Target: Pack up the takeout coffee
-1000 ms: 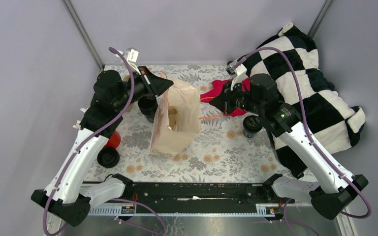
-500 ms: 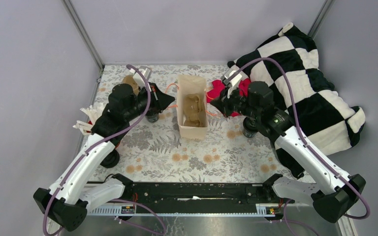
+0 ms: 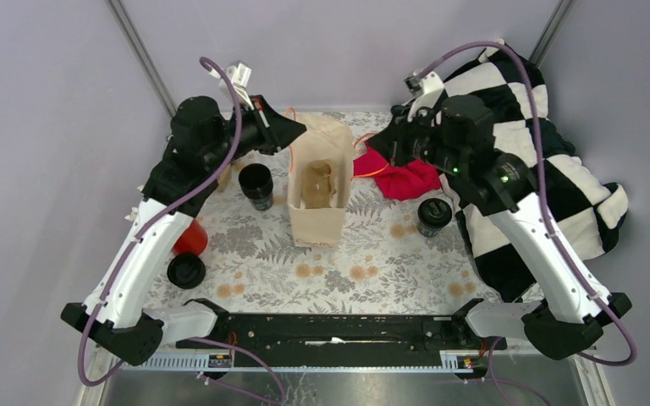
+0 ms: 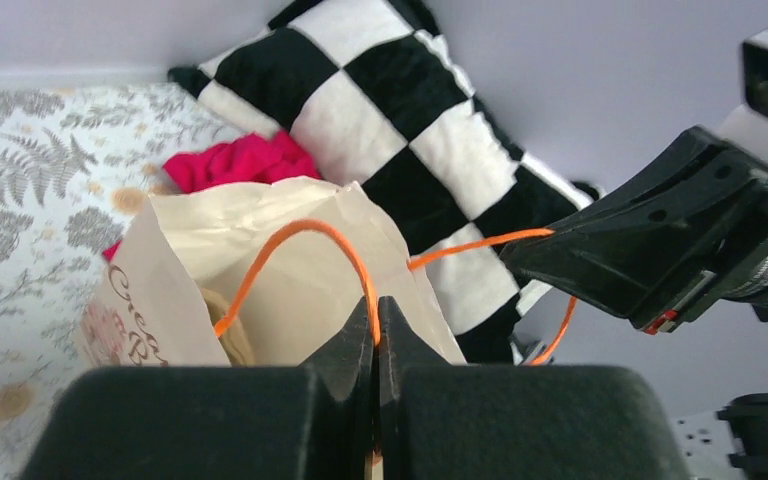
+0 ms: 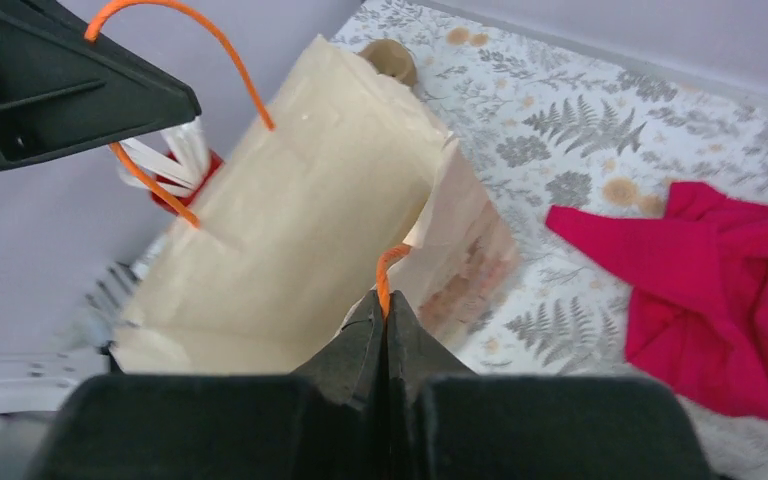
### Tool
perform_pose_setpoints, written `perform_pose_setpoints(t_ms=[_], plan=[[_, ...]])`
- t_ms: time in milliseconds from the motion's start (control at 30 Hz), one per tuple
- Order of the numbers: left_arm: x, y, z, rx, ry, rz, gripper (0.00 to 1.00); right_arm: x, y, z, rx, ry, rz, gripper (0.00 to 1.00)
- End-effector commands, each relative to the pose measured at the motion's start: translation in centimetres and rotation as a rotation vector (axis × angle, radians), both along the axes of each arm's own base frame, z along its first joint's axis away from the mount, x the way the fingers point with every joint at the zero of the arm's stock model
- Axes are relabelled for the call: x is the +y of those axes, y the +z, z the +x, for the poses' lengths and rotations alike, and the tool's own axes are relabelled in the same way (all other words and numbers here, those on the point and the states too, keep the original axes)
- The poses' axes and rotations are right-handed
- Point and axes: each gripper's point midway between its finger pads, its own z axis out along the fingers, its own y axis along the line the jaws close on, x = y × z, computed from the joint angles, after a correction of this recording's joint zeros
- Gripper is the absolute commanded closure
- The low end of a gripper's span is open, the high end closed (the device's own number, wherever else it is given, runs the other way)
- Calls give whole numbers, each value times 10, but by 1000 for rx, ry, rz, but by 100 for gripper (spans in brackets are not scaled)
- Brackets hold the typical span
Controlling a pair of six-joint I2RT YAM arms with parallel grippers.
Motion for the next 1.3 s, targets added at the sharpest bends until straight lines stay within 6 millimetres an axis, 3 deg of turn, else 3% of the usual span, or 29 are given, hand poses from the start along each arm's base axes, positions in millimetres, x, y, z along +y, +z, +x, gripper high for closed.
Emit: perform_pose_setpoints(t_ms=[0,67,167,200,300,400,533,733,833,967,1033,1100,1167,1267], plan=[[9,40,-19,-12,9,-53,100,-10,5,-30,230,-84,105,100],[15,41,-21,-6,39,-52,100,-14,7,-37,259,-101,135,100],[21,38,-26,47,77,-92,100,-23,31,-42,259,-149,191,100],[22,37,-32,51,67,-114,100,-27,30,-44,268,-169,200,100],[31,10,-32,139,141,-131,100,-32,-7,-42,361,-236,151,100],[36,-33,-25,257,206,-116,100,-33,-31,-47,471,-273,112,100],[24,-61,-18,321,155,-55,100,-30,-26,-57,485,-262,122,100],[14,-59,-1,271,102,25,100,-5,-32,-75,517,-148,156,98],[4,-51,6,215,13,65,100,15,-33,-83,503,-77,113,91],[-19,-66,19,235,-124,127,99,35,-38,-90,508,4,89,78],[-20,-79,29,276,-118,167,92,37,-36,-95,484,33,81,68],[-16,-89,36,327,-79,209,78,34,-33,-99,470,47,82,55],[-8,-92,38,382,-18,243,57,32,-29,-104,451,73,87,41],[8,-73,32,400,80,227,27,16,-22,-102,406,22,66,17]])
